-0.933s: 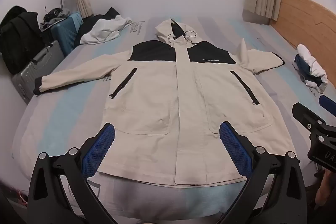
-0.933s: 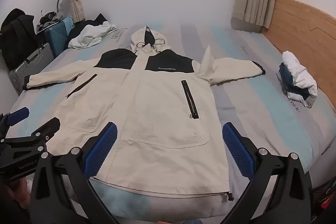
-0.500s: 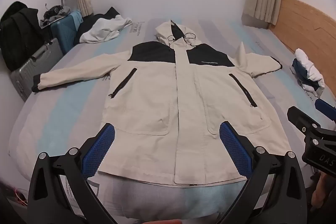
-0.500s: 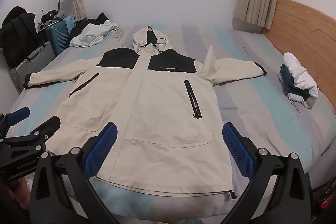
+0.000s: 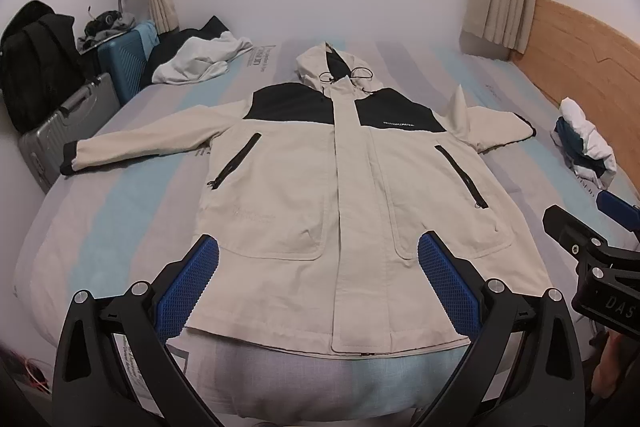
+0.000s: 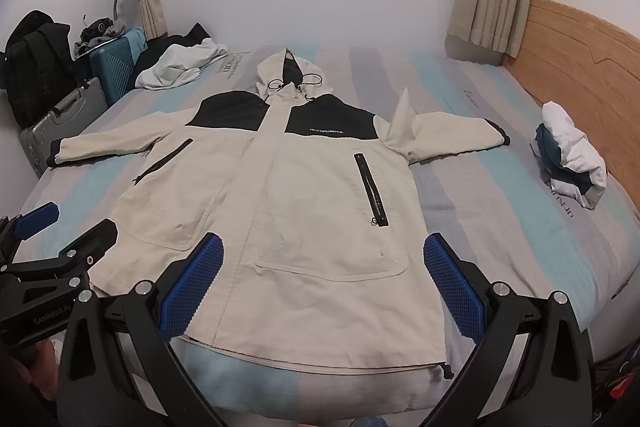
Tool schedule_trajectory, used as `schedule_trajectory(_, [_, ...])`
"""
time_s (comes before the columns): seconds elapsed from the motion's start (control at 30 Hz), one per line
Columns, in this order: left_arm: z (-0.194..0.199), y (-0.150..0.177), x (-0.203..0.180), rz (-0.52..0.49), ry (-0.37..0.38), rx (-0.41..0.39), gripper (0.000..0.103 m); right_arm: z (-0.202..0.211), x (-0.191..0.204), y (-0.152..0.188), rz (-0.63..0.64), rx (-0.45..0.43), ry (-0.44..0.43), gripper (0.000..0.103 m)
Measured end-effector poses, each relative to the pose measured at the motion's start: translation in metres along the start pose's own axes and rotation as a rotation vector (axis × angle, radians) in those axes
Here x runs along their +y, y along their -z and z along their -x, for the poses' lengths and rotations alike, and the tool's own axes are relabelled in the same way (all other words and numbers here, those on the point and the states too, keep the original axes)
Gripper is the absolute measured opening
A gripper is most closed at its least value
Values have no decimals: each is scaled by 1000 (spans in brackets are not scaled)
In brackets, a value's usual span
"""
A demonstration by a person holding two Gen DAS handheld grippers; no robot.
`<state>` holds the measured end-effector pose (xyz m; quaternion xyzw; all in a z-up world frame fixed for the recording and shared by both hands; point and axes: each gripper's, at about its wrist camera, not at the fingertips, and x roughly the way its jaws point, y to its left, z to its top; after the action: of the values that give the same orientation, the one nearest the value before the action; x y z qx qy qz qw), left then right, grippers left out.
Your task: Fold large clothes
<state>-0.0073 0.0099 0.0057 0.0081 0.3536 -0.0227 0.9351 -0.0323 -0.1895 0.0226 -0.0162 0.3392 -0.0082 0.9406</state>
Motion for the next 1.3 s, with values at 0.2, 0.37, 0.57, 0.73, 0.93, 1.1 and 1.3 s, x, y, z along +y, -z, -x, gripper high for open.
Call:
schedule_trajectory(0.2, [-1,0,0,4,-3,0,97,0,0,0,-2,2,-1,96])
schedule_trajectory(0.37, [-3,0,-1,4,0,3,97,-1,1,0,2,3,0,96])
schedule_trajectory(0.57, [-2,2,0,2,-2,-2,97,-1,3,0,11,-4,14,96])
schedule_trajectory(0.73, [-1,1,0,4,-2,-7,97,0,2,0,3,-5,17,96])
schedule_trajectory(0.93, [-3,2,-2,6,3,-4,97,0,1,0,-1,-4,15,96])
schedule_trajectory(1.1, [-2,0,-2,3,4,-7,97,0,-1,-1,-7,-6,19,96])
schedule_trajectory(1.3, [-2,-1,-3,0,-2,-9,97,0,-3,-2,-13,-3,17,96])
